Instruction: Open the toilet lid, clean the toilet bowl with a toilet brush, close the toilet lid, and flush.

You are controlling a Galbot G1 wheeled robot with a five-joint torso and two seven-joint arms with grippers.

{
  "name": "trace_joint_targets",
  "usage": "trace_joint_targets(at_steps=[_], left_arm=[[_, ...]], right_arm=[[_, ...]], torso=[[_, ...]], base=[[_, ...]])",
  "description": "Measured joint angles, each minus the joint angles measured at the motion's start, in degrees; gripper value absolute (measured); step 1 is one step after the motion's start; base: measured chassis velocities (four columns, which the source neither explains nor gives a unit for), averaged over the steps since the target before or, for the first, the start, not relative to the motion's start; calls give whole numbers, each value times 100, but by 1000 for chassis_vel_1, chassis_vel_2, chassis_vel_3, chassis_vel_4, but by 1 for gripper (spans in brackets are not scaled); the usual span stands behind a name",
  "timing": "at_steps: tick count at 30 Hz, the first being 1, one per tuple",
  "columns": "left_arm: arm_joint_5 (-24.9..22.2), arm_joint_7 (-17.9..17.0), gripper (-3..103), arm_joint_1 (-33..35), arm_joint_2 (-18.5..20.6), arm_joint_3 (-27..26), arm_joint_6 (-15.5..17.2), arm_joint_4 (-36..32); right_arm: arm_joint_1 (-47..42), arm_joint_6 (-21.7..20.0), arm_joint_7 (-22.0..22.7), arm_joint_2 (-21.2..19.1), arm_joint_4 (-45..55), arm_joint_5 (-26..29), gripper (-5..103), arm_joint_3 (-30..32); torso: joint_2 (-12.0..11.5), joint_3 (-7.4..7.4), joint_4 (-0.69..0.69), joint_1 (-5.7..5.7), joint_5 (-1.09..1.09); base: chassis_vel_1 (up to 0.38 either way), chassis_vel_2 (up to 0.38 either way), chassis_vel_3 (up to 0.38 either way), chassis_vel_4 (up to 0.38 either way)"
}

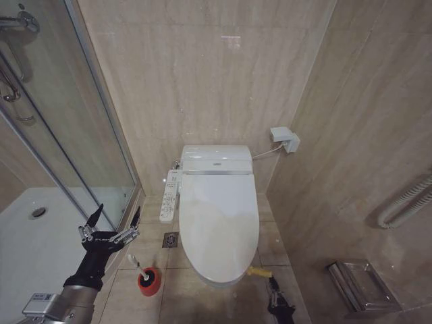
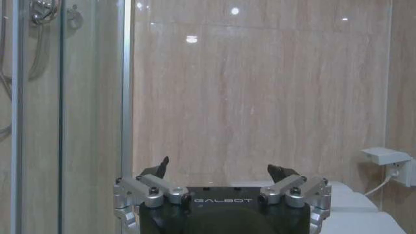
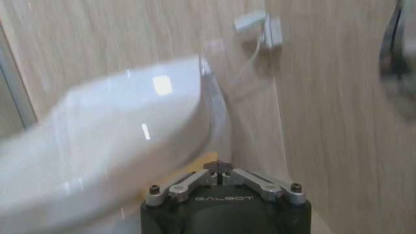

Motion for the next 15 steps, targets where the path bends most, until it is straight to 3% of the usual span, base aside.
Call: trace_joint_targets(at_steps=[8, 15], left_arm=[[0, 0, 100, 0, 0, 0, 0, 0], [0, 0, 100, 0, 0, 0, 0, 0]], right_arm=[[-413, -124, -266, -302, 1589, 773, 0, 377], [-150, -743, -3, -525, 2891, 1368, 0, 507]], torso=[[0, 0, -2, 0, 0], [0, 0, -3, 0, -3]], base=[[0, 0, 0, 0], [0, 0, 0, 0]])
